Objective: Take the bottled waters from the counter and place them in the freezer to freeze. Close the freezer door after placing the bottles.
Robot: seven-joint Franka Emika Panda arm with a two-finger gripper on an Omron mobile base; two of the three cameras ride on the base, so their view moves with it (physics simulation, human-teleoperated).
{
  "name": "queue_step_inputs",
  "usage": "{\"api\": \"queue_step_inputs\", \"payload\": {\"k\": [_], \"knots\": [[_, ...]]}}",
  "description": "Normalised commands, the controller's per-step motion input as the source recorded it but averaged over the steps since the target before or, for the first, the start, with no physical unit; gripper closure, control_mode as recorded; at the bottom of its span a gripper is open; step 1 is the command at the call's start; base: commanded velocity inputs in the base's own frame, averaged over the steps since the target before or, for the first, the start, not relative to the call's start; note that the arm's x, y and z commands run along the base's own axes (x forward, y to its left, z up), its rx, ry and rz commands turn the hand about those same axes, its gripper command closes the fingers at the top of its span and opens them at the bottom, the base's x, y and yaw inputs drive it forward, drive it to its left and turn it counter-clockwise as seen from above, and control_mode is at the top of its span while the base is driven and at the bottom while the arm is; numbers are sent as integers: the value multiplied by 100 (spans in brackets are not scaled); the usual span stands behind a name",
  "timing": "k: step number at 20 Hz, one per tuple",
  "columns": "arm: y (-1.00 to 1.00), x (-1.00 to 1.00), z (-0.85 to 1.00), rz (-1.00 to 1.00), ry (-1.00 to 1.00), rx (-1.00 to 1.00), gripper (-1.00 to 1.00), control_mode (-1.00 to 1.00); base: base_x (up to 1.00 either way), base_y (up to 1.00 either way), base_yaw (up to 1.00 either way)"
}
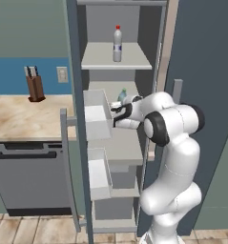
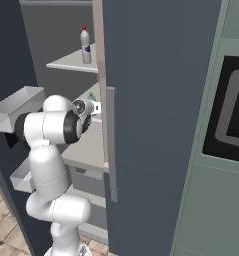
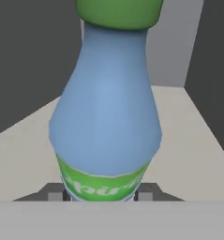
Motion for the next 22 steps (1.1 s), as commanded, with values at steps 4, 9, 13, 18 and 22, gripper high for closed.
{"api": "queue_step_inputs", "payload": {"k": [4,9,13,18,22], "knots": [[0,-2,-47,-6,8,0,100,-100,0,0,0],[20,-8,-62,-1,0,-2,100,-100,0,0,0],[28,0,-55,-2,0,-4,100,-100,0,0,0],[19,0,-35,-3,0,-2,100,-100,0,0,0],[32,0,-8,0,0,0,100,-100,0,0,0]]}}
